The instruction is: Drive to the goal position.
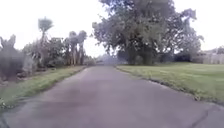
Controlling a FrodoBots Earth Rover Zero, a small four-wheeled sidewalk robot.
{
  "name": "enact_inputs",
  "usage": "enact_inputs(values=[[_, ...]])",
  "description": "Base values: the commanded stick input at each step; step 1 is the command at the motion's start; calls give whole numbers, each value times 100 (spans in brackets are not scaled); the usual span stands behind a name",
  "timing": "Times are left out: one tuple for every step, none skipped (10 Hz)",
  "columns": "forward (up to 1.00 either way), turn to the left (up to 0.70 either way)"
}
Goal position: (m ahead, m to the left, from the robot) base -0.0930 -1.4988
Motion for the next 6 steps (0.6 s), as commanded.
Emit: enact_inputs(values=[[85, 0], [85, 0], [85, 0], [85, 0], [85, 0], [85, 0]])
